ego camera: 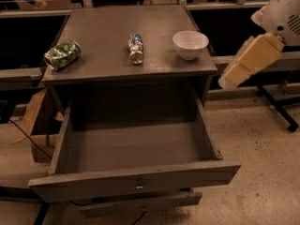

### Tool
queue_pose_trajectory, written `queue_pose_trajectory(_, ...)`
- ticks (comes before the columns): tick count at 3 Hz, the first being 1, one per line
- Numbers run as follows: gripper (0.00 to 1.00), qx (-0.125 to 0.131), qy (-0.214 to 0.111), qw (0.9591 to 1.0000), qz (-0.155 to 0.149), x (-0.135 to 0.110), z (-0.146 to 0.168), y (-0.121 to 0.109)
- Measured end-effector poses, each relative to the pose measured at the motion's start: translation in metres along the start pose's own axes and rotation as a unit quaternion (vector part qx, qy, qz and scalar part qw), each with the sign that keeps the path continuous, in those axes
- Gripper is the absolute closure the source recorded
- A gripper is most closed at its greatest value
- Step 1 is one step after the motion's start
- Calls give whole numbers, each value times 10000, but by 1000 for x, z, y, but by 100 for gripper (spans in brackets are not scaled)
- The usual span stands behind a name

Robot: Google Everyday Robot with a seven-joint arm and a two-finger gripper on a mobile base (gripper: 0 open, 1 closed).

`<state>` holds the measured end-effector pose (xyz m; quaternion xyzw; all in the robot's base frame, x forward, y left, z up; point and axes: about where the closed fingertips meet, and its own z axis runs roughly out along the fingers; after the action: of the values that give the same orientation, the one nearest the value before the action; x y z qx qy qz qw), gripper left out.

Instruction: Place redbull can into top drawer

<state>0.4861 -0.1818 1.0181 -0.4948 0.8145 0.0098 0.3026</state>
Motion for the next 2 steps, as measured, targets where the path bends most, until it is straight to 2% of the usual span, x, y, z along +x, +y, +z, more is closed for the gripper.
queue_pose_trajectory(1,0,0,-804,9934,815,-43,14,4)
queue_pose_trajectory(2,0,73,-1522,9765,1526,-102,35,-6)
